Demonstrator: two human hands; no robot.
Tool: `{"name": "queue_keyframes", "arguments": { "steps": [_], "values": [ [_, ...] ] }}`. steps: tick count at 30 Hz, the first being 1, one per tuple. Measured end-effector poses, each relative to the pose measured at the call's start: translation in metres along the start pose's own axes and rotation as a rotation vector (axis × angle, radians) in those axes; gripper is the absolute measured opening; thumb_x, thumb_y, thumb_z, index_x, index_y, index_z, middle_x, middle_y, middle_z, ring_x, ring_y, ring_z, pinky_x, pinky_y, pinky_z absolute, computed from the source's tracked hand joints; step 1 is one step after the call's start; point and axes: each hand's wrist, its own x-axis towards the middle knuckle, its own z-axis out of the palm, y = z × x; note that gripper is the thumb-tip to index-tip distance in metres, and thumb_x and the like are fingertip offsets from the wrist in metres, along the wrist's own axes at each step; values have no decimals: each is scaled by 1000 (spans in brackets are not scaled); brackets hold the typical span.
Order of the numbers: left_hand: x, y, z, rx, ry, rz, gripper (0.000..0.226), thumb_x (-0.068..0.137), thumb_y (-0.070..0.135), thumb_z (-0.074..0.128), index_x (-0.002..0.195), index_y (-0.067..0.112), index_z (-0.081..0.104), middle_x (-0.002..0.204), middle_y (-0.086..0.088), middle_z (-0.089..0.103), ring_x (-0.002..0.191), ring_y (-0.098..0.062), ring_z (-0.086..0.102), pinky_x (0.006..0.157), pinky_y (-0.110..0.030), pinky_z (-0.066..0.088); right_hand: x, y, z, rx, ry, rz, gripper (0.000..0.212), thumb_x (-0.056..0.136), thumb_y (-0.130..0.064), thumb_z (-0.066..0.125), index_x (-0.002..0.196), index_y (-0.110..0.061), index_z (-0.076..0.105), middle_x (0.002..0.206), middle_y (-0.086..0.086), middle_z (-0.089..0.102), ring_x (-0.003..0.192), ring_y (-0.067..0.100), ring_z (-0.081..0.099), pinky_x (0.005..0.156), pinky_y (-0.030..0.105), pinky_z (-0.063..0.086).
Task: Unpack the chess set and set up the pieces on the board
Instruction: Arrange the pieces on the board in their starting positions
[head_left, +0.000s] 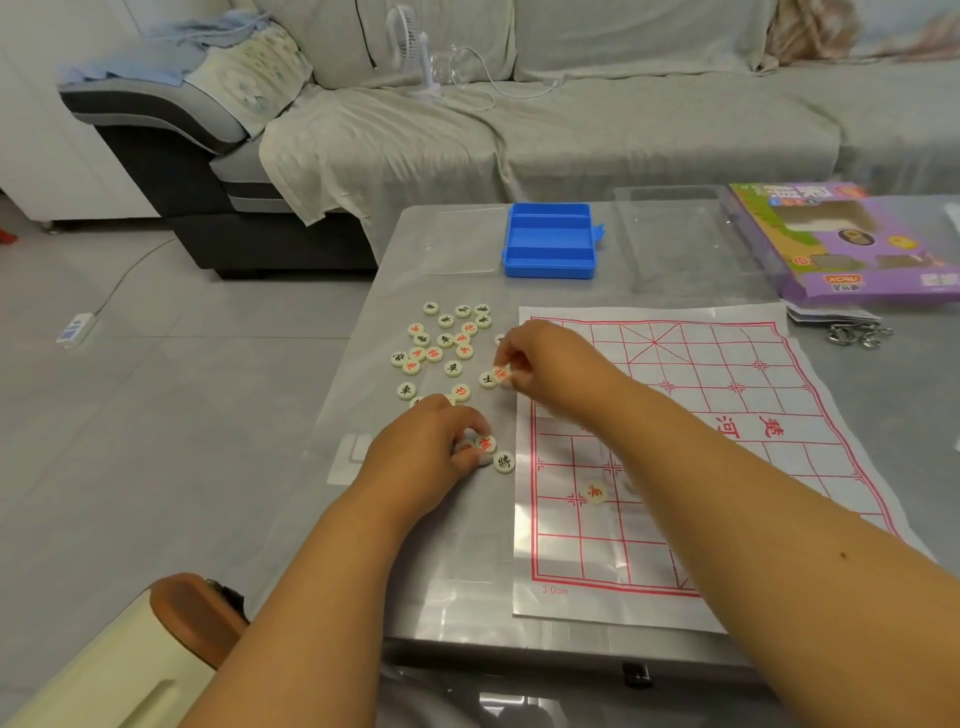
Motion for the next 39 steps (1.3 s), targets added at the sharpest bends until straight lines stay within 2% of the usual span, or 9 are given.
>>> {"name": "queue_keyframes", "arguments": {
  "steps": [4, 8, 14, 22, 27, 31, 33, 35, 39],
  "values": [
    [3, 4, 0, 64, -32, 7, 21, 88, 36, 64, 108, 31, 61, 103, 9, 51, 88, -12, 53, 76, -27, 47, -21, 16, -1, 38, 19, 34, 23, 87, -22, 63, 110, -15, 63, 105, 3, 59, 85, 13, 53, 76, 23, 44],
    [5, 9, 2, 135, -60, -12, 21, 92, 29, 58, 112, 24, 58, 111, 3, 51, 95, -17, 53, 79, -27, 43, -46, 34, -4, 56, 17, 78, 23, 88, -22, 62, 111, -18, 63, 104, -1, 59, 85, 11, 54, 81, 23, 46],
    [2, 11, 2, 267, -103, -68, 18, 96, 25, 51, 112, 16, 51, 111, -4, 50, 89, -21, 54, 80, -34, 49, -93, 69, -16, 38, -31, 183, 24, 89, -19, 61, 113, -20, 62, 99, -8, 54, 85, 9, 53, 71, 11, 42],
    [-7, 13, -4, 348, -121, -132, 21, 99, 21, 45, 117, 12, 47, 117, -8, 47, 96, -25, 55, 73, -27, 38, -130, 94, -12, -9, -78, 279, 22, 89, -20, 62, 111, -18, 64, 105, -3, 59, 87, 11, 55, 74, 13, 41],
    [-11, 16, -4, 370, -87, -167, 23, 100, 21, 43, 121, 13, 46, 122, -8, 47, 104, -25, 55, 73, -25, 32, -138, 98, -7, -43, -21, 288, 37, 83, -22, 69, 120, -22, 60, 113, -3, 58, 98, 12, 54, 81, 17, 44],
    [-14, 23, -8, 221, -55, -189, 17, 99, 22, 42, 113, 15, 49, 111, -5, 50, 86, -18, 52, 69, -26, 36, -142, 101, -9, -14, 68, 324, 41, 83, -24, 69, 123, -23, 58, 122, -1, 57, 106, 15, 51, 93, 25, 43],
    [-12, 39, -6, 140, -18, -154, 12, 97, 22, 47, 106, 17, 53, 103, -1, 53, 78, -14, 54, 64, -27, 41, -143, 104, -8, 25, 115, 334, 38, 84, -24, 67, 121, -22, 59, 119, -1, 59, 100, 12, 52, 88, 22, 43],
    [-13, 68, 5, 92, -55, -60, 10, 93, 18, 54, 102, 17, 58, 102, -1, 57, 80, -17, 59, 64, -27, 44, -145, 108, -7, 92, 156, 346, 33, 87, -23, 65, 119, -20, 60, 115, 0, 61, 92, 9, 51, 78, 17, 40],
    [-28, 118, 41, 232, -216, 278, 28, 95, 18, 51, 121, 9, 52, 114, -8, 50, 96, -24, 57, 77, -29, 43, -148, 115, -5, 150, 195, 386, 26, 93, -21, 54, 118, -19, 60, 113, 2, 62, 90, 9, 50, 79, 19, 37]
  ]
}}
